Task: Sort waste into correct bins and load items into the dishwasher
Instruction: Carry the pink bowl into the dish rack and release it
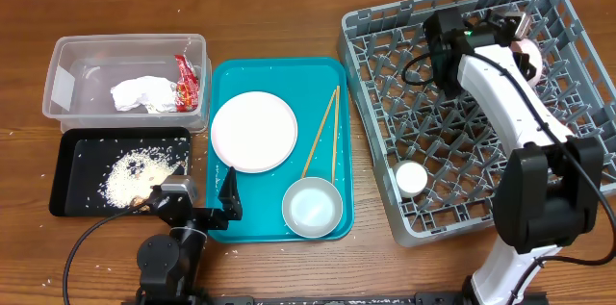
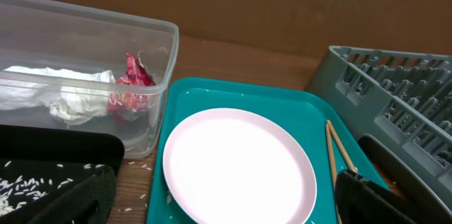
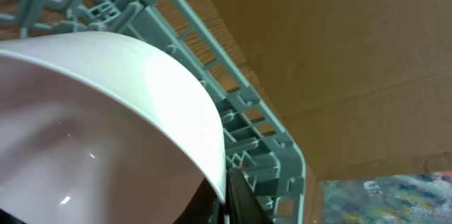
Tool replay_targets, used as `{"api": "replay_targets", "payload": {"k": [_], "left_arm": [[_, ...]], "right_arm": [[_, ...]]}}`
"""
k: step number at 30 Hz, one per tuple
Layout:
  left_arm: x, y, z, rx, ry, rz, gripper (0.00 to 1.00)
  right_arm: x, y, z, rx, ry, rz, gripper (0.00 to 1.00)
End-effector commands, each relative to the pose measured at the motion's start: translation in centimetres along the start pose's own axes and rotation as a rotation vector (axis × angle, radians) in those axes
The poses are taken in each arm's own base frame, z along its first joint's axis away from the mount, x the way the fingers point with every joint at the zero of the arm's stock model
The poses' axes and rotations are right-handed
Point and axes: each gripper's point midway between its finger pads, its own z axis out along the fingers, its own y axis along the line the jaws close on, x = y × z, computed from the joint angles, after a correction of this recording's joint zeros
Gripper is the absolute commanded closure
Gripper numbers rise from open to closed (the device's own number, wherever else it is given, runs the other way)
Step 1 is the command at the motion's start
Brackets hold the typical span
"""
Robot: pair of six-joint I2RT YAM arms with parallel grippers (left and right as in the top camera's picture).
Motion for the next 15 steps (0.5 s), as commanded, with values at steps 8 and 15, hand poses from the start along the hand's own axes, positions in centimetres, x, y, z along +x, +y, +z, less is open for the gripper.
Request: {"api": "replay_targets", "payload": {"k": [8,15], "left_arm": [[0.0,-0.1,0.0,0.01,-0.006,0.004,0.0],[0.0,-0.1,0.0,0.01,-0.006,0.005,0.0]], "right_arm": [[2.5,5.8,-2.8,-0.034,-0.037,-0.211,0.93],[2.0,5.5,-6.2,-0.1,-0.07,-0.147,0.54]]}}
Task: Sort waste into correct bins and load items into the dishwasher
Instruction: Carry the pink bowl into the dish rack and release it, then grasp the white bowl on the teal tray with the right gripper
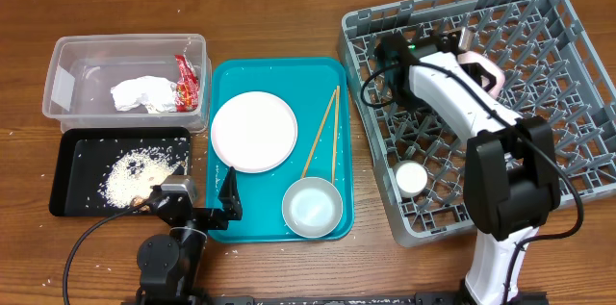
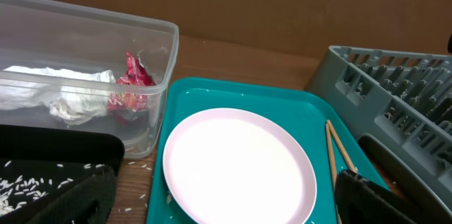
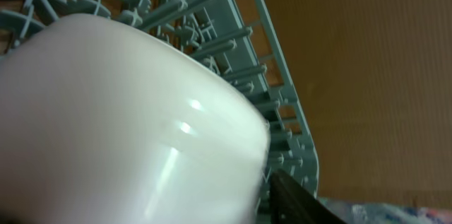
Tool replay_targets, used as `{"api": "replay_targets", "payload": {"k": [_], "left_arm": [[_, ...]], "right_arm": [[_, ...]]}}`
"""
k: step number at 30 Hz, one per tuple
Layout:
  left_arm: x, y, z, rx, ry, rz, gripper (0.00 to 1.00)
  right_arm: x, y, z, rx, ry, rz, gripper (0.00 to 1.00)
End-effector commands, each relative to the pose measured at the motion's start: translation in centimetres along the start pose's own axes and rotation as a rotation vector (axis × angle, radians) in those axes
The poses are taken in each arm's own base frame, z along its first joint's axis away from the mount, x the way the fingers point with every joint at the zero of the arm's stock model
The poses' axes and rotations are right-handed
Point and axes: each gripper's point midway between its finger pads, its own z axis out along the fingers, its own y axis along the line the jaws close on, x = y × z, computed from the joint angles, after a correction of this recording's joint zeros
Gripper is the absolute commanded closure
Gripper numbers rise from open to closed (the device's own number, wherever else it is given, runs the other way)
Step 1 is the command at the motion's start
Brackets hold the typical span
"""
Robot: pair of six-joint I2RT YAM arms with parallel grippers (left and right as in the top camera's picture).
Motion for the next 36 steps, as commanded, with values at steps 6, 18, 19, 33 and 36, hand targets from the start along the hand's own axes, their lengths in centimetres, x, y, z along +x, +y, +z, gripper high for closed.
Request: {"api": "replay_targets", "payload": {"k": [6,18,19,33,36], "left_arm": [[0.0,-0.1,0.0,0.01,-0.006,0.004,0.0],[0.0,-0.1,0.0,0.01,-0.006,0.004,0.0],[0.0,-0.1,0.0,0.01,-0.006,0.004,0.0],[0.0,-0.1,0.0,0.01,-0.006,0.004,0.0],[0.0,-0.1,0.0,0.01,-0.006,0.004,0.0]], "right_arm": [[-0.2,0.4,-8.6,-0.392,0.023,0.172,0.45],[9.4,8.9,-27.7,-1.418,0.059,-0.54,0.41],[10.1,9.4,-27.7,-1.413,0.053,-0.577,0.41],[16.9,16.7,-24.1,-1.332,-0.064,-0.738,0.67],[16.6,16.7,-23.9,-1.316,-0.071,-0.73,0.96]]}}
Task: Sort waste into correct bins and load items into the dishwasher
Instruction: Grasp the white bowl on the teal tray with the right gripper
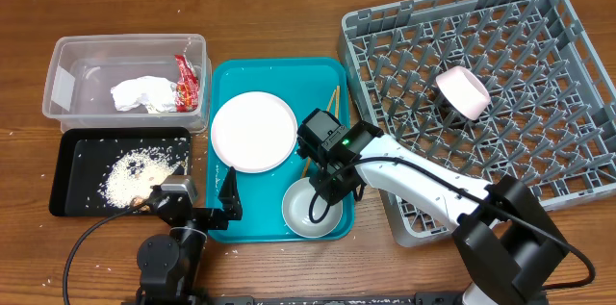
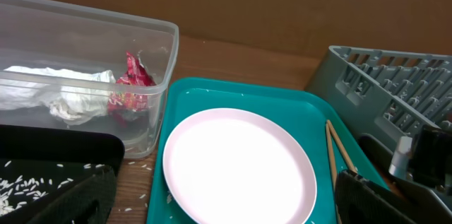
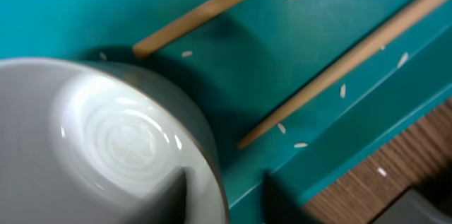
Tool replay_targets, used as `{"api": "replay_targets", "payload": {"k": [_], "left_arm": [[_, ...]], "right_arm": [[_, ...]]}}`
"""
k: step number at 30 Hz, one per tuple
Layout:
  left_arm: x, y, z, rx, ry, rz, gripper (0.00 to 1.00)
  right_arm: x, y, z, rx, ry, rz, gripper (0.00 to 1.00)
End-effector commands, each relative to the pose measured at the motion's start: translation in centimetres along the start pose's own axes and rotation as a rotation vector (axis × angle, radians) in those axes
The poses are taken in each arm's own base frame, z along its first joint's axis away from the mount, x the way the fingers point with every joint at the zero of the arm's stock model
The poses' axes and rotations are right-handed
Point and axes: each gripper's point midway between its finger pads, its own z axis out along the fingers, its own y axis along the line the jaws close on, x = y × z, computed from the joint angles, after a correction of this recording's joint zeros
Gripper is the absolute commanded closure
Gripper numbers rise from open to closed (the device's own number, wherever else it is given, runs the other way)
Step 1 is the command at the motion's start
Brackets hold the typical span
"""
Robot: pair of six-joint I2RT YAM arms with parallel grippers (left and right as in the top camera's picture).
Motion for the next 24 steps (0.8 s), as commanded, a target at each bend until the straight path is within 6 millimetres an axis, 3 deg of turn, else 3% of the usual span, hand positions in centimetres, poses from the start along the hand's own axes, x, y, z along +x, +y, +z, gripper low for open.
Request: {"api": "replay_targets", "payload": {"k": [1,4,8,10,12,15,19,21,24], "left_arm": [[-0.1,-0.1,0.0,0.01,-0.007,0.005,0.0],[-0.1,-0.1,0.0,0.01,-0.007,0.005,0.0],[-0.1,-0.1,0.0,0.01,-0.007,0.004,0.0],[-0.1,-0.1,0.0,0.01,-0.007,0.004,0.0],[-0.1,-0.1,0.0,0.01,-0.007,0.004,0.0],[-0.1,-0.1,0.0,0.01,-0.007,0.005,0.0],[-0.1,-0.1,0.0,0.01,-0.007,0.004,0.0],[-0.1,-0.1,0.0,0.01,-0.007,0.004,0.0],[-0.1,-0.1,0.0,0.01,-0.007,0.004,0.0]], "right_arm": [[-0.5,-0.9,-0.4,0.048,-0.021,0.021,0.96],[-1.2,-2.3,-1.5,0.132,-0.044,0.099,0.96],[-3.2,-4.7,-5.5,0.284,-0.146,0.224,0.96],[-4.2,-7.0,-9.1,0.42,-0.247,0.352,0.96],[-4.9,-9.4,-13.8,0.568,-0.395,0.501,0.96],[-5.3,-11.6,-19.9,0.714,-0.574,0.575,0.96],[-3.8,-14.9,-25.2,0.947,-0.696,0.653,0.96],[-1.8,-18.3,-28.2,1.166,-0.711,0.728,0.96],[0.5,-22.0,-30.1,1.298,-0.703,0.841,0.96]]}}
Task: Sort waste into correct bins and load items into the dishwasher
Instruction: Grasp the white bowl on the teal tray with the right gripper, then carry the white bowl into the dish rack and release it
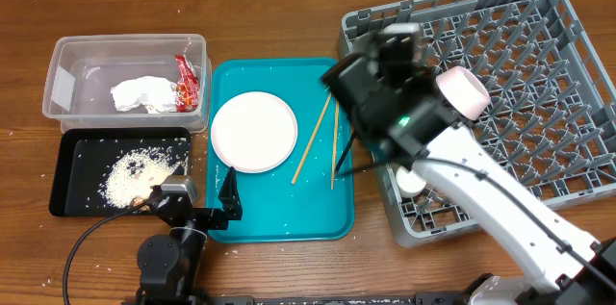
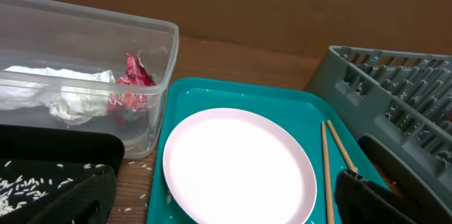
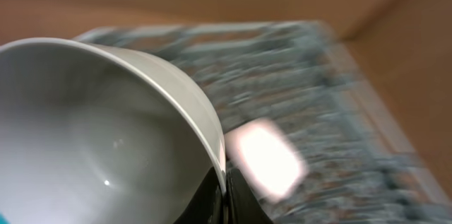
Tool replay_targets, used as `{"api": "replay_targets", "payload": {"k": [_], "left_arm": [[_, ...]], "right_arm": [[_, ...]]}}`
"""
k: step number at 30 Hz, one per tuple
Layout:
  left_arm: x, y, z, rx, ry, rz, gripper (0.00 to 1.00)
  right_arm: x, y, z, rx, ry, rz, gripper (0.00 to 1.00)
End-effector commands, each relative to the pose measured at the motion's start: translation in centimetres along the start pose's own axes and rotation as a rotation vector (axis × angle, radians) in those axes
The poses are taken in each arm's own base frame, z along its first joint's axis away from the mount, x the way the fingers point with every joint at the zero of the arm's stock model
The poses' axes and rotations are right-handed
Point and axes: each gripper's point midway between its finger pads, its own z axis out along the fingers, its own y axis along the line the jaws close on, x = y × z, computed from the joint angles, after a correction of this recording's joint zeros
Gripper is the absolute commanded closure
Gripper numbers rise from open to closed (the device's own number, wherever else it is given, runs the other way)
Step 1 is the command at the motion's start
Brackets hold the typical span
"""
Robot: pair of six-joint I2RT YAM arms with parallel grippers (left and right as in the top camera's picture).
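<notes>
My right gripper is shut on the rim of a grey bowl, one finger inside and one outside. The right arm is raised high over the left part of the grey dishwasher rack and hides the bowl from overhead. A pink bowl lies in the rack, and a small white cup sits at its near left. On the teal tray lie a white plate and two chopsticks. My left gripper rests open at the tray's near edge.
At the far left a clear bin holds a crumpled tissue and a red wrapper. In front of it stands a black tray with spilled rice. Loose rice grains dot the teal tray.
My right gripper was down at the grey bowl on the tray; now it holds the bowl by the rim, raised off the tray towards the rack. The chopsticks have shifted slightly. The left arm is unmoved.
My right gripper first held the pink bowl over the rack's far right, then was with it at the rack's middle. After that the pink bowl lay in the rack and the gripper was at the grey bowl on the tray. Now that bowl is held up off the tray.
</notes>
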Motion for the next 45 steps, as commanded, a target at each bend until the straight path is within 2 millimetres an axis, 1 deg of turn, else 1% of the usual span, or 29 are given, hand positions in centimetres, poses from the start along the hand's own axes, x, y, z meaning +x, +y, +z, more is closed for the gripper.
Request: {"api": "replay_targets", "payload": {"k": [1,5,7,9,12,15,17,19,23,26,29,32,35,39,42,43,45], "left_arm": [[-0.1,-0.1,0.0,0.01,-0.006,0.005,0.0],[-0.1,-0.1,0.0,0.01,-0.006,0.004,0.0],[-0.1,-0.1,0.0,0.01,-0.006,0.004,0.0],[-0.1,-0.1,0.0,0.01,-0.006,0.004,0.0],[-0.1,-0.1,0.0,0.01,-0.006,0.004,0.0],[-0.1,-0.1,0.0,0.01,-0.006,0.004,0.0],[-0.1,-0.1,0.0,0.01,-0.006,0.004,0.0],[-0.1,-0.1,0.0,0.01,-0.006,0.005,0.0],[-0.1,-0.1,0.0,0.01,-0.006,0.004,0.0],[-0.1,-0.1,0.0,0.01,-0.006,0.004,0.0],[-0.1,-0.1,0.0,0.01,-0.006,0.005,0.0],[-0.1,-0.1,0.0,0.01,-0.006,0.004,0.0],[-0.1,-0.1,0.0,0.01,-0.006,0.004,0.0],[-0.1,-0.1,0.0,0.01,-0.006,0.004,0.0],[-0.1,-0.1,0.0,0.01,-0.006,0.004,0.0],[-0.1,-0.1,0.0,0.01,-0.006,0.004,0.0],[-0.1,-0.1,0.0,0.01,-0.006,0.005,0.0]], "right_arm": [[-2.5,-8.0,2.8,0.345,-0.083,0.114,0.96],[-1.3,-13.1,6.8,0.462,0.005,0.2,0.96],[-0.3,-16.3,8.8,0.547,0.052,0.238,0.96],[1.1,-18.6,10.6,0.588,0.114,0.264,0.96],[4.3,-20.8,13.8,0.589,0.25,0.297,0.96],[7.3,-22.5,16.0,0.616,0.36,0.291,0.96],[8.8,-23.1,17.1,0.645,0.407,0.278,0.96],[9.7,-22.8,18.0,0.652,0.433,0.258,0.96],[10.6,-22.0,19.3,0.687,0.449,0.197,0.96],[11.7,-20.5,20.4,0.668,0.486,0.114,0.96],[12.3,-18.6,21.0,0.64,0.508,0.044,0.96],[11.6,-16.5,20.7,0.608,0.481,0.012,0.96],[9.9,-14.9,19.7,0.626,0.407,-0.039,0.96],[8.5,-13.6,18.9,0.641,0.344,-0.075,0.96],[8.3,-12.9,18.6,0.63,0.335,-0.085,0.96],[8.3,-12.7,18.5,0.626,0.334,-0.091,0.95],[8.3,-12.2,18.3,0.608,0.343,-0.122,0.88]]}}
